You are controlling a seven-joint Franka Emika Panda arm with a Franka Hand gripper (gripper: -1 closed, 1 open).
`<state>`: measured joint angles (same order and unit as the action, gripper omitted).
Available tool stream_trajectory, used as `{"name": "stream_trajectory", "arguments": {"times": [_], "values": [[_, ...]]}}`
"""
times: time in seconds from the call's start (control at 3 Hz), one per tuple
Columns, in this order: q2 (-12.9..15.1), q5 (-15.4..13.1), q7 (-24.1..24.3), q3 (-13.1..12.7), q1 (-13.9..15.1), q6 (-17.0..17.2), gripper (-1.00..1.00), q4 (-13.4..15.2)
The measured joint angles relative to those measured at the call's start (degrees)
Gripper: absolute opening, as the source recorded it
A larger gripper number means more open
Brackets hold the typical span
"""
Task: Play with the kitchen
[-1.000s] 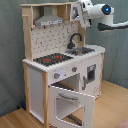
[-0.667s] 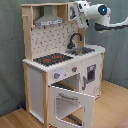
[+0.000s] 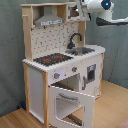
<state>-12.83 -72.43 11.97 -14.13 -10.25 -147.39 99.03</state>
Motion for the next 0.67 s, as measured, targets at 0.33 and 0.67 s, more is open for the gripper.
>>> {"name": "stream_trajectory", "arguments": {"times": [0.33,0.67], "values": [[-0.9,0.0,0.2,-0.8,0.0,0.7,-1.00,0.7],[-1.4,0.0,0.4,-1.2,0.0,1.0,1.00,1.1]]}}
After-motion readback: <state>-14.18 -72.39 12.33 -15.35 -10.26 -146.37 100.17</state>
